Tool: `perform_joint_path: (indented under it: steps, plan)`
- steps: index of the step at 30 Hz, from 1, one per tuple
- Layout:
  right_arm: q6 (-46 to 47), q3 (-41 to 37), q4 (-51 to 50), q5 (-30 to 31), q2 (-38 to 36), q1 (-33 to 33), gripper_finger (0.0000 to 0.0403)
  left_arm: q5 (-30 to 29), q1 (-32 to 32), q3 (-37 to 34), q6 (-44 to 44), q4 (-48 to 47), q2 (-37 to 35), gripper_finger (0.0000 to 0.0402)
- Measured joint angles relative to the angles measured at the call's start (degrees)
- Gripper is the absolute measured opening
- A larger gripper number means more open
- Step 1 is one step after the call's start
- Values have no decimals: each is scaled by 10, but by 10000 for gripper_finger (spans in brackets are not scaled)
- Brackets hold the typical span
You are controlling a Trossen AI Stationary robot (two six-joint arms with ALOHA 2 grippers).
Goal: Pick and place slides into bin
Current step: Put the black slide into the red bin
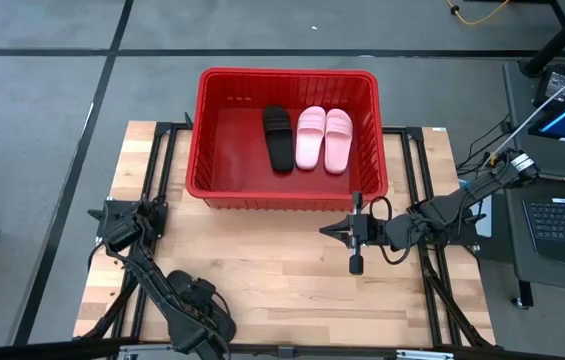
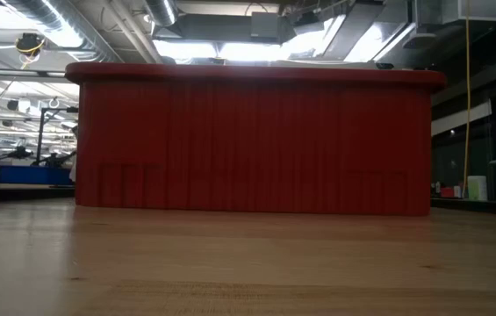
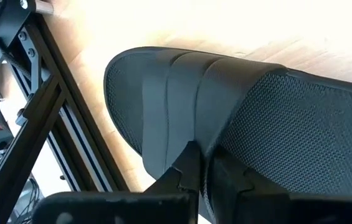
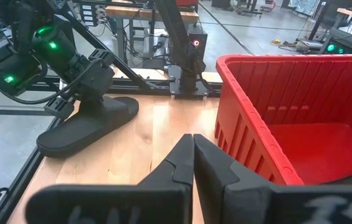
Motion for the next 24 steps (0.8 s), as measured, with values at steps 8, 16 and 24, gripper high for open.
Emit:
perform_joint_path:
  steps: [8,16,24]
  plan:
    - [-3,0,0,0,0,0,13,-9,0,0,10,18,0,14]
    - [-17,0,0,0,0,0,13,-10,3,2,66,17,0,7]
    - [-21,0,0,0,0,0,5,-81,31,47,138,-27,0,6]
